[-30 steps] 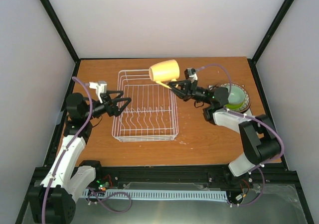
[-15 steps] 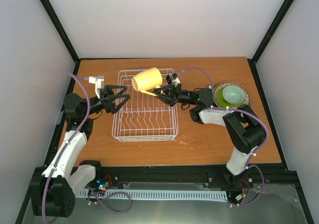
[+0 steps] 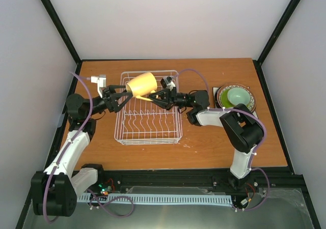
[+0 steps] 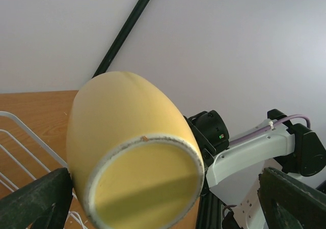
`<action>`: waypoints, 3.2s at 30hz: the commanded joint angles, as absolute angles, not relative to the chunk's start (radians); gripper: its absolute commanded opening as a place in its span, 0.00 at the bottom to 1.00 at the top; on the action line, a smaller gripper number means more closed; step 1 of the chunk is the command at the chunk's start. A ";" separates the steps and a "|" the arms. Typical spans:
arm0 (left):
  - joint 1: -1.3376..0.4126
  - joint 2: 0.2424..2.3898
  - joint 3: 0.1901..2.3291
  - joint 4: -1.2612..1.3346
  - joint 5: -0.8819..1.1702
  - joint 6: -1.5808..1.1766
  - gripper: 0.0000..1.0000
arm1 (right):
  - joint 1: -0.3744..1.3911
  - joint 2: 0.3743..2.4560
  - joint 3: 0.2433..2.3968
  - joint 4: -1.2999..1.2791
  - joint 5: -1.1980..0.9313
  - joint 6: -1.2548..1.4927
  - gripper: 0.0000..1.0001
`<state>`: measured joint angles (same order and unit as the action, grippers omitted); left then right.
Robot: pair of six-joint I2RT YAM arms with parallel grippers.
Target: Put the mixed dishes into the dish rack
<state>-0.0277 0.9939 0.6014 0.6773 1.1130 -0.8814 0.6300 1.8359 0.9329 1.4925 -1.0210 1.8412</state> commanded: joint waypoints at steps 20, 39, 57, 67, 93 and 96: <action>-0.051 1.003 0.682 0.555 1.045 -0.823 0.64 | 0.671 1.717 1.017 1.070 -1.025 1.347 0.03; -0.051 1.006 0.801 0.307 1.036 -0.661 0.01 | 0.661 1.763 1.022 1.100 -1.008 1.347 0.31; -0.051 1.038 0.910 0.101 0.970 -0.507 0.01 | 0.623 1.768 0.957 1.135 -1.003 1.345 0.45; -0.051 1.090 0.953 0.035 0.947 -0.448 0.01 | 0.612 1.795 0.935 1.159 -1.006 1.347 0.45; -0.051 1.224 0.968 -0.035 0.827 -0.341 0.01 | 0.585 1.974 0.949 1.381 -1.006 1.475 0.42; -0.051 1.252 0.971 -0.033 0.806 -0.329 0.01 | 0.579 1.979 0.948 1.395 -1.011 1.482 0.41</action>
